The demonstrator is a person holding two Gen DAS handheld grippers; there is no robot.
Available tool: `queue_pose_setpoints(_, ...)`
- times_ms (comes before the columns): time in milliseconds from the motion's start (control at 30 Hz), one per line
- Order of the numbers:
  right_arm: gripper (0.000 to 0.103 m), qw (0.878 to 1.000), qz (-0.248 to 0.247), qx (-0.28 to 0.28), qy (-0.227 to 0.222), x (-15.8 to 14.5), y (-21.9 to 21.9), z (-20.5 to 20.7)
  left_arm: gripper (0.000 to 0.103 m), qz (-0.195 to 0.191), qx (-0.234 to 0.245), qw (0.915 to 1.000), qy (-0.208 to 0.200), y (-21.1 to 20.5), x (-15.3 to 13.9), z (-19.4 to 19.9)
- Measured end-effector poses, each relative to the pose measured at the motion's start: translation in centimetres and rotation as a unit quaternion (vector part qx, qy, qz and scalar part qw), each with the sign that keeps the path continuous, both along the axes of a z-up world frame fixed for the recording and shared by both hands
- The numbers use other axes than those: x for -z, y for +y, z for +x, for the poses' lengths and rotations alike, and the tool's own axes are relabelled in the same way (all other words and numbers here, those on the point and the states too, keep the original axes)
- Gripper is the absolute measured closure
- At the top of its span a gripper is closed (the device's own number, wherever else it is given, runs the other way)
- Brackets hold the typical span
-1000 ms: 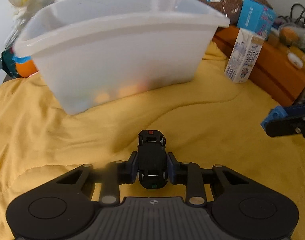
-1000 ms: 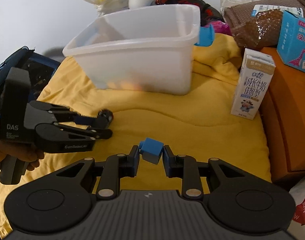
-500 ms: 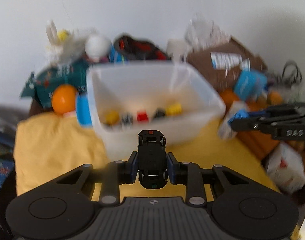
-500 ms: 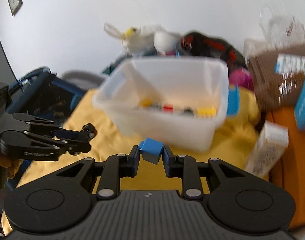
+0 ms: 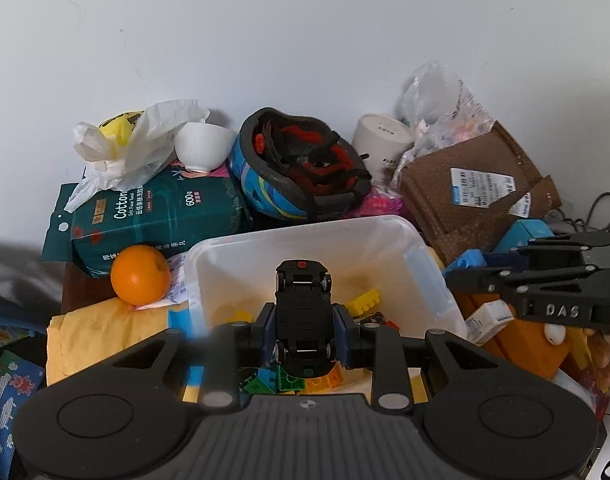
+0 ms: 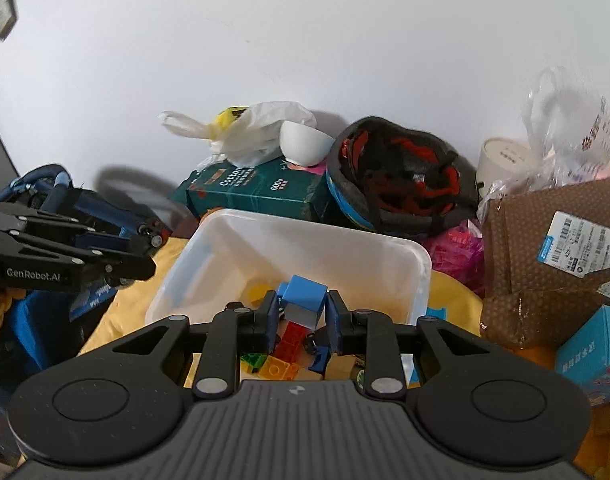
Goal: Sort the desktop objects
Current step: 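Carry the blue cube and black car into the clear bin and release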
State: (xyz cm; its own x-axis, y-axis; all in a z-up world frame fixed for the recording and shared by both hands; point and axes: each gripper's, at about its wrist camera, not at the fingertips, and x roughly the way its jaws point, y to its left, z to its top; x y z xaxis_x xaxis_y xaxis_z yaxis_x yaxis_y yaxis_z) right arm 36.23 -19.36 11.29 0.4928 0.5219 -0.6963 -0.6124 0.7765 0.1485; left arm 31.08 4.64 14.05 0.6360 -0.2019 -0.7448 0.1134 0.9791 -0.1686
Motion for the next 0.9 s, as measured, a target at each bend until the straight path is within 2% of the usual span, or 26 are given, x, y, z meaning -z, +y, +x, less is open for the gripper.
queue_pose_setpoints(67,0.074,1.0,-0.009,0.002,0.012,0.4,0.3,0.8,0.066,0.005,-0.004,0.9999,0.009,-0.2,0.6,0.6)
queue_pose_setpoints(100,0.072,1.0,-0.014,0.0,0.018,0.7,0.6,1.1,0.047,0.008,-0.015,0.9997,0.016,-0.2,1.2,0.8)
queue_pose_setpoints(133,0.058,1.0,-0.019,0.002,0.017,0.9,0.8,1.4,0.025,0.013,-0.034,0.9991,0.022,-0.1,1.8,0.9)
queue_pose_setpoints(167,0.047,1.0,-0.027,0.005,0.014,1.2,1.0,1.5,0.021,0.022,-0.052,0.998,0.028,-0.1,2.4,1.0)
queue_pose_setpoints(200,0.031,0.999,-0.033,0.01,0.006,1.3,1.0,1.4,0.021,0.027,-0.066,0.9969,0.033,-0.1,3.1,1.0)
queue_pose_setpoints(233,0.023,0.999,-0.035,0.013,0.0,1.5,1.0,1.4,0.021,0.026,-0.075,0.996,0.042,0.0,3.8,1.0)
queue_pose_setpoints(300,0.021,0.999,-0.036,0.011,0.005,2.3,1.0,1.3,0.021,0.022,-0.075,0.9954,0.054,-0.1,4.9,1.1)
queue_pose_setpoints(500,0.01,0.999,-0.045,0.009,0.008,3.2,0.8,1.1,0.021,0.046,-0.081,0.9936,0.065,-1.0,5.6,1.4)
queue_pose_setpoints(900,0.009,0.998,-0.055,-0.001,0.001,3.6,0.9,0.8,0.021,0.048,-0.068,0.9941,0.069,-1.9,5.7,2.2)
